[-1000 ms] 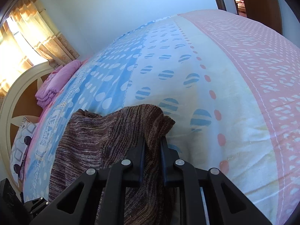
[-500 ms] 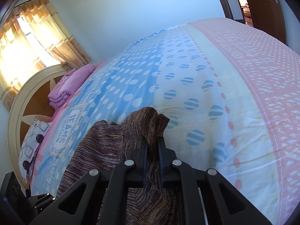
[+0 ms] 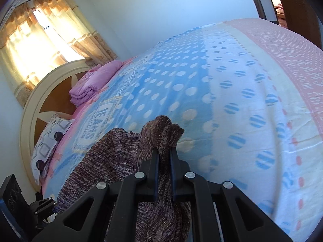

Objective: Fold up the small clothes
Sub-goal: 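Lift the sweater end with the left tool and fold it over the bundle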

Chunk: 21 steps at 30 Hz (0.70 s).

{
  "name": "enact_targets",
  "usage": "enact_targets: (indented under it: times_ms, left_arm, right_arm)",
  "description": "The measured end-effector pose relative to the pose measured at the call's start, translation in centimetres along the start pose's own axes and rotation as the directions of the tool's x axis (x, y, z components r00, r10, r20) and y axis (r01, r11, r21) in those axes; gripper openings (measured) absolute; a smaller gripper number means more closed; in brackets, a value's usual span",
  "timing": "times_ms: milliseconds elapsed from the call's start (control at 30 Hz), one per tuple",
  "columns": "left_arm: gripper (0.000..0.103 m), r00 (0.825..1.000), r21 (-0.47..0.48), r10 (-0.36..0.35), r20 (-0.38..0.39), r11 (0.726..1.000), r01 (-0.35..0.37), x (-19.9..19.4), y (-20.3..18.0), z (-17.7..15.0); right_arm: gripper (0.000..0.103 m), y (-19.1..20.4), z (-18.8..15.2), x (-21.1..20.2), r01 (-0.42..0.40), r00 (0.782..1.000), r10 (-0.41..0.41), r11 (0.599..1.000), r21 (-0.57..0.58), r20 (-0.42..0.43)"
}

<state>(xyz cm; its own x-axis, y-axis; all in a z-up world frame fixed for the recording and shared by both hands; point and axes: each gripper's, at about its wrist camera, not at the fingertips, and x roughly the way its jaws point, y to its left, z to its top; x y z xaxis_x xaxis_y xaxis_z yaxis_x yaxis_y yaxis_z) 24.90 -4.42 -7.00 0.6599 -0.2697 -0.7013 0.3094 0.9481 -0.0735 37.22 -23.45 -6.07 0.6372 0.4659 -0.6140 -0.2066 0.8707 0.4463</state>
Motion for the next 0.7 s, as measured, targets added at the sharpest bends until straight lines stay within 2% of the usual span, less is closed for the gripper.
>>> enact_targets:
  times_ms: [700]
  left_arm:
    - [0.019, 0.989, -0.109, 0.132, 0.062, 0.986, -0.125, -6.5, 9.0, -3.7]
  right_arm:
    - [0.008, 12.1, -2.0, 6.0, -0.163, 0.985, 0.157, 0.982, -0.099, -0.073]
